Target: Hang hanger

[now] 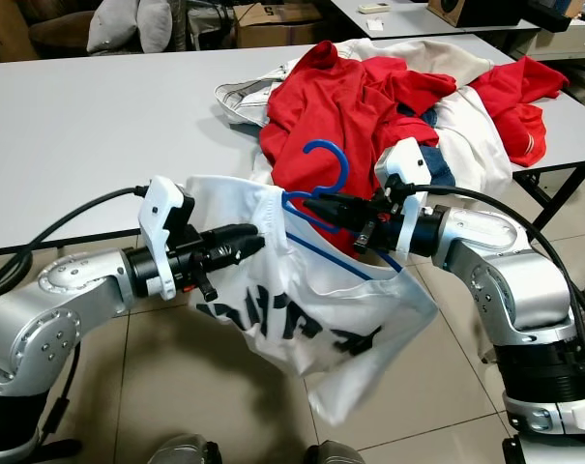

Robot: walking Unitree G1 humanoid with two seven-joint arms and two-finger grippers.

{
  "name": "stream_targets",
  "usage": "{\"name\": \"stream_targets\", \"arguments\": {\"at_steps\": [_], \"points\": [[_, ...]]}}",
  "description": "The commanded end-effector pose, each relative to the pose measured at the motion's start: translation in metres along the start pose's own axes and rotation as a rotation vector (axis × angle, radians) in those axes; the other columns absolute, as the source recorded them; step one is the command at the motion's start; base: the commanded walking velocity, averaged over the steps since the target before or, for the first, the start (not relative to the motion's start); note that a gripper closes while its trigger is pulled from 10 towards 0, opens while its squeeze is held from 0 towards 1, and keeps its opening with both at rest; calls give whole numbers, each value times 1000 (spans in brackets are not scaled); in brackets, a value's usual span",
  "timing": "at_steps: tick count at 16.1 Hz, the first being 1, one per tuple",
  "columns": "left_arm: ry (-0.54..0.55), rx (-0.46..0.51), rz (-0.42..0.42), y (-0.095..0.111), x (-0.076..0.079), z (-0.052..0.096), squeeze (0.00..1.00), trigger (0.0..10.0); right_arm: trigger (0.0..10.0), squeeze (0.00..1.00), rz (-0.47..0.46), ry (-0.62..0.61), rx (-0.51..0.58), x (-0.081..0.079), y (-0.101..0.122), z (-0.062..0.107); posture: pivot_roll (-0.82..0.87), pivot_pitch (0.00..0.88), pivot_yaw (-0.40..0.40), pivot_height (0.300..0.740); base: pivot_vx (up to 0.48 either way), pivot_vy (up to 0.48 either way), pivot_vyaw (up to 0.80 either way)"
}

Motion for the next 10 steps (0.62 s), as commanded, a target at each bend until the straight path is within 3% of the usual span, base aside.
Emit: {"name": "stream_targets", "arguments": {"at_steps": [1, 6, 10], "points": [[-9, -2, 30, -5, 0, -1, 1000, 10000, 10000, 0, 19, -8, 40, 3, 13, 1, -98, 0, -11, 740, 0, 0, 0], [-16, 8, 49, -6, 0, -4, 1000, 10000, 10000, 0, 14, 14, 50, -2, 15, -1, -99, 0, -8, 740, 0, 0, 0], [-19, 5, 63, -7, -4, 2, 1000, 10000, 10000, 0, 12, 16, 50, -2, 16, -1, -100, 0, -9, 740, 0, 0, 0]]}}
Point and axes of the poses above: a point about 5 cm out from each wrist's last joint towards the gripper, its own z axis pointing back from the gripper into the wrist, its own y axis along the axis of the wrist's last joint, x = y × z, the point moved 5 cm from there along -z, pointing out of the wrist towards the gripper, and after that the axes turned 6 degrees about z, right-handed, at the moved point
